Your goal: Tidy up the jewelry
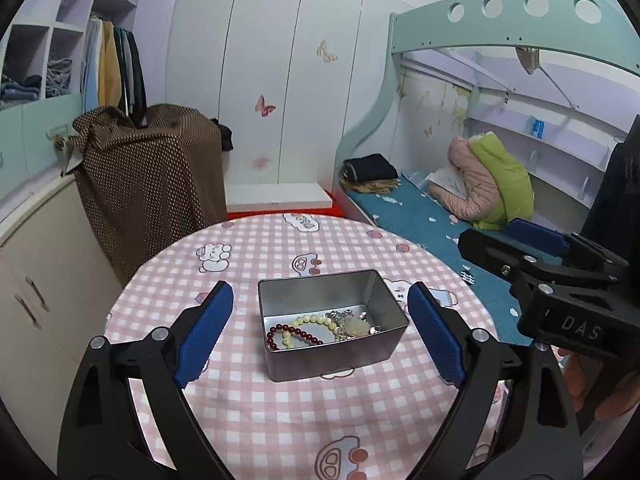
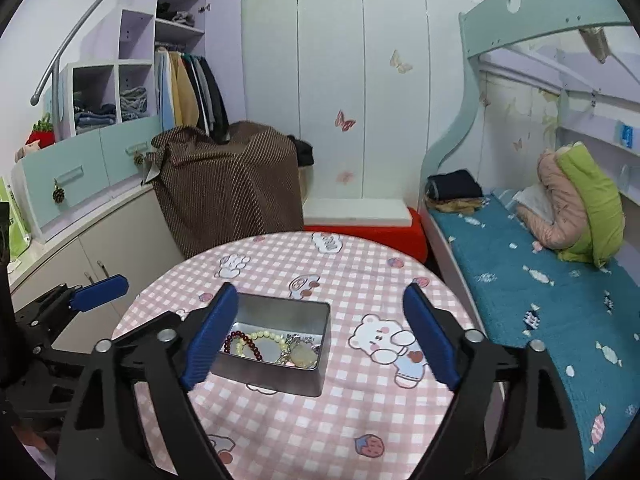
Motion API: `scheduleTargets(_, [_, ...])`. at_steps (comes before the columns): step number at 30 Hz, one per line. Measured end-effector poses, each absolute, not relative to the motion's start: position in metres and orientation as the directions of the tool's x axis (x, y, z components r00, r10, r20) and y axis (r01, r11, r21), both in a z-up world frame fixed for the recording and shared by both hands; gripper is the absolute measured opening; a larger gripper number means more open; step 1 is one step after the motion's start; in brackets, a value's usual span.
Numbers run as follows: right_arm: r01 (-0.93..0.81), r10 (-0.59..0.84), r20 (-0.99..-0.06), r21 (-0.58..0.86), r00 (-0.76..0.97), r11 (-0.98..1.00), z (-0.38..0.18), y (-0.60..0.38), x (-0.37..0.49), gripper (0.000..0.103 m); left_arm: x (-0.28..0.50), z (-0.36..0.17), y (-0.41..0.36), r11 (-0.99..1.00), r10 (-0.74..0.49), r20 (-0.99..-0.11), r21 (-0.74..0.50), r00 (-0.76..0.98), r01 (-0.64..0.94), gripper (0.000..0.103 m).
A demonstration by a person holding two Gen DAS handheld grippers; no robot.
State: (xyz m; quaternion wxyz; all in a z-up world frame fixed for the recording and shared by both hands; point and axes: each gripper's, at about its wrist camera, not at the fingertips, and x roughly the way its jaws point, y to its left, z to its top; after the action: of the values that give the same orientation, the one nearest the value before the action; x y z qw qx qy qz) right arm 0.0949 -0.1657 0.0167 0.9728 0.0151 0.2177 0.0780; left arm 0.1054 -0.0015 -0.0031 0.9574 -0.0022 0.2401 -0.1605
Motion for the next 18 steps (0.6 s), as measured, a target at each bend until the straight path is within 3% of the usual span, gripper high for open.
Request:
scheduleTargets(5, [-0.122,0.137,-0.372,0.062,0.918,0.991,0.027,-0.171,0.073,0.093,0.085,0.011,0.001,0.96,-0.273,-0.429,-0.066,0.861,0.271,0.09])
scheduleTargets(18, [-0.099,0.107,-0.287,0.04,0.952,0.994,0.047,-0.17,0.027,0.095,0.033,0.05,0.017,0.984,-0.176,-0.331,-0.045,0.927,0.171,0.091])
